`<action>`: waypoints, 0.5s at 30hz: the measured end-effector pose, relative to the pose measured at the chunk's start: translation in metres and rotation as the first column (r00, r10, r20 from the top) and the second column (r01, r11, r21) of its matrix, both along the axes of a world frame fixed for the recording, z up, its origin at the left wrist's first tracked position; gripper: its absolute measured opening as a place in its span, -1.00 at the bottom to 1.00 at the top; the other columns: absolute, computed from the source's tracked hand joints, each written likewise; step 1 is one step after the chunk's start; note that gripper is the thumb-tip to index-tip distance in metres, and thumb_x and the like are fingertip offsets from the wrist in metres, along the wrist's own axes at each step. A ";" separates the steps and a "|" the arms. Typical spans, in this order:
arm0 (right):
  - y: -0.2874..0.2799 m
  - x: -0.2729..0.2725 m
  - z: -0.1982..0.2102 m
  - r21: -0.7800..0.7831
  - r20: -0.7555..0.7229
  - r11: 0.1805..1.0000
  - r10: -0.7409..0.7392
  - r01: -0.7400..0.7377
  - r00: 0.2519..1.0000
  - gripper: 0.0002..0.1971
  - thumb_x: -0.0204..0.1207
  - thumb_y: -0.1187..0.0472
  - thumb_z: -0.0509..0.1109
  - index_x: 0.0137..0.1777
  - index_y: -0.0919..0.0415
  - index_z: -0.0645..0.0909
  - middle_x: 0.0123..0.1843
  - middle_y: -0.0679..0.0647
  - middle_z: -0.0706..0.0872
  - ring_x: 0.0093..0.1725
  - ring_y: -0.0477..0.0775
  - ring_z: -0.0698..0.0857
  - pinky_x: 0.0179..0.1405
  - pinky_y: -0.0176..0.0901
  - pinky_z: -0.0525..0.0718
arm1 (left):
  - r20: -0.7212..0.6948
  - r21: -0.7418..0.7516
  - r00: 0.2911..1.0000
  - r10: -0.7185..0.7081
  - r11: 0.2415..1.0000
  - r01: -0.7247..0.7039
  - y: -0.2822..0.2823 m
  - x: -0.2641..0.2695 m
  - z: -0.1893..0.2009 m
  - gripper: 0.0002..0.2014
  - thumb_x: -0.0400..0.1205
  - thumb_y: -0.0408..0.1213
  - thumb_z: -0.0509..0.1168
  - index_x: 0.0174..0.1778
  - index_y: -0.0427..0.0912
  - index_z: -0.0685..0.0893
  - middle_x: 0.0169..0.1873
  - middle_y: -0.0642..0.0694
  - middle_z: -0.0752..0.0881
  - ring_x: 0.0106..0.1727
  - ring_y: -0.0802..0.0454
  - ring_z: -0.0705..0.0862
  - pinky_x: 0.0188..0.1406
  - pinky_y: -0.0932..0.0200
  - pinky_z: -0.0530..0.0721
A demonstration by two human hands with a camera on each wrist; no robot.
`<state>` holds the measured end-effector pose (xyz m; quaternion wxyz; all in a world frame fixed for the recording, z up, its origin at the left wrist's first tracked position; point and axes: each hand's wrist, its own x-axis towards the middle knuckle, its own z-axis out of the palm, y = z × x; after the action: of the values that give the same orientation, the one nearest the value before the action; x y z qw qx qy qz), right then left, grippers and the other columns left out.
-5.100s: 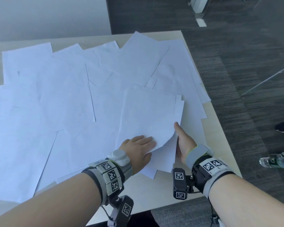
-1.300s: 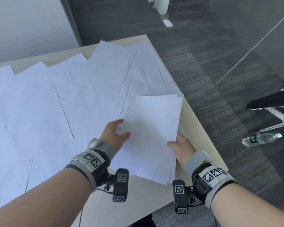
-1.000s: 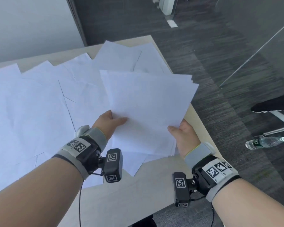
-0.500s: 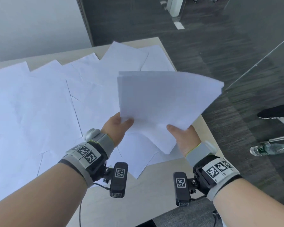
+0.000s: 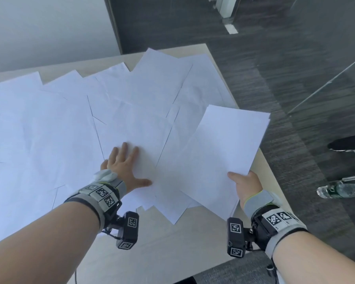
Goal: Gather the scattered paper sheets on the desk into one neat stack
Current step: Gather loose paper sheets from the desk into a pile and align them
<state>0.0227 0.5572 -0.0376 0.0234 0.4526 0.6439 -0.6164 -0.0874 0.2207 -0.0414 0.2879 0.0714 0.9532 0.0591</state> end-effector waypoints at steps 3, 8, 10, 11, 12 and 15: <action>-0.002 -0.001 -0.001 -0.002 0.002 1.000 0.014 -0.014 1.000 -0.79 0.56 0.46 0.42 -0.17 0.14 0.73 -0.11 0.14 0.79 -0.09 0.22 0.73 0.09 0.14 0.69 | -0.014 0.010 1.000 0.008 1.000 -0.008 -0.002 -0.002 -0.005 0.24 0.31 0.58 0.35 0.75 0.32 -0.27 0.78 0.14 -0.36 0.80 -0.05 -0.30 0.76 -0.24 -0.04; -0.006 -0.005 0.003 -0.023 -0.012 0.998 0.062 -0.062 0.998 -0.80 0.58 0.45 0.41 -0.10 0.14 0.74 -0.10 0.06 0.81 -0.10 0.18 0.76 0.01 -0.01 0.70 | -0.054 0.051 0.998 0.029 0.998 -0.026 -0.006 -0.006 -0.005 0.03 0.47 0.46 0.34 0.76 0.31 -0.07 0.80 0.20 -0.19 0.82 0.00 -0.16 0.72 -0.23 0.10; -0.008 -0.005 0.001 -0.030 -0.010 0.997 0.077 -0.077 0.997 -0.81 0.57 0.46 0.42 -0.05 0.16 0.75 -0.07 0.08 0.82 -0.04 0.22 0.77 0.08 0.05 0.71 | -0.105 0.093 0.991 0.088 0.993 -0.078 -0.011 -0.012 -0.008 -0.10 0.53 0.39 0.35 0.75 0.26 0.13 0.79 0.24 0.02 0.81 0.02 0.02 0.70 -0.20 0.21; -0.010 -0.005 0.001 -0.034 -0.007 0.996 0.086 -0.086 0.996 -0.81 0.57 0.46 0.41 -0.06 0.15 0.75 -0.07 0.08 0.82 -0.03 0.23 0.77 0.09 0.06 0.72 | -0.131 0.116 0.985 0.114 0.988 -0.098 -0.013 -0.014 -0.009 -0.18 0.55 0.32 0.37 0.72 0.23 0.25 0.77 0.22 0.16 0.78 0.00 0.14 0.69 -0.17 0.27; -0.012 -0.006 0.000 -0.038 -0.006 0.995 0.094 -0.095 0.996 -0.79 0.57 0.47 0.41 -0.07 0.14 0.75 -0.07 0.08 0.82 -0.03 0.23 0.77 0.06 0.06 0.73 | -0.157 0.151 0.978 0.138 0.982 -0.115 -0.015 -0.017 -0.010 -0.29 0.58 0.21 0.40 0.66 0.19 0.38 0.72 0.17 0.34 0.73 -0.05 0.28 0.65 -0.13 0.34; -0.019 -0.007 0.003 -0.073 -0.009 0.990 0.117 -0.117 0.993 -0.74 0.58 0.51 0.36 -0.06 0.12 0.73 -0.08 0.09 0.81 -0.09 0.19 0.76 -0.14 -0.07 0.70 | -0.215 0.238 0.957 0.197 0.961 -0.144 -0.016 -0.022 -0.005 -0.53 0.60 -0.28 0.35 0.45 0.10 0.60 0.34 0.01 0.73 0.42 -0.18 0.61 0.38 -0.03 0.53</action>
<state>0.0155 0.5381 -0.0349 0.0747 0.4115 0.6465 -0.6381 -0.1091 0.2048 -0.0469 0.1563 0.0262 0.9708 0.1799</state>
